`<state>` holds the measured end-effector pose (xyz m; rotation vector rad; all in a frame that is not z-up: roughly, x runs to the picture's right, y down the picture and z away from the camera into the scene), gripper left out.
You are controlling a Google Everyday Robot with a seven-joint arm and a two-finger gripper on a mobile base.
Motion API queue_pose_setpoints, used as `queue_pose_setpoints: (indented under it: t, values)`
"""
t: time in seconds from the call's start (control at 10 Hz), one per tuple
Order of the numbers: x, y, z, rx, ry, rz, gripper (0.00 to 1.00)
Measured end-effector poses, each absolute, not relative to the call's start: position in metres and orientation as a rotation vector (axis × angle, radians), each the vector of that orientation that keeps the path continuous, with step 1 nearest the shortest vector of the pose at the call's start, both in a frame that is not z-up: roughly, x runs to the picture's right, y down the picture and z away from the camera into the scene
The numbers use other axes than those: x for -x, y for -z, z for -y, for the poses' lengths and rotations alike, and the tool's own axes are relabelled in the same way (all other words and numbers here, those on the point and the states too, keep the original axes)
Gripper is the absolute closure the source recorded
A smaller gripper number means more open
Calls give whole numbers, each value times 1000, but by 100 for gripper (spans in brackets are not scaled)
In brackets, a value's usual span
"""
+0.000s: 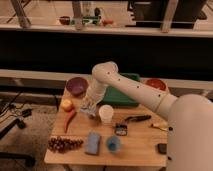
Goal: Place towel in metal cup
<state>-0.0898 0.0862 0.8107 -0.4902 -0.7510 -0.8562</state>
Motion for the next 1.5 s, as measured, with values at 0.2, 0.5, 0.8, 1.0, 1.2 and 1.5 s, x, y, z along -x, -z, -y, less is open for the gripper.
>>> queue_pose_setpoints:
  t: [0.2,0.5,0.8,1.0,1.2,1.5]
  values:
    - [95,-817,-91,496,852,767,100]
    - [108,-827,-99,501,854,791,100]
    - [108,-827,-99,506,857,791,87]
    - [110,-827,-100,506,859,792,67]
    - [109,-828,-100,506,856,792,48]
    - [109,-828,-100,506,856,792,25]
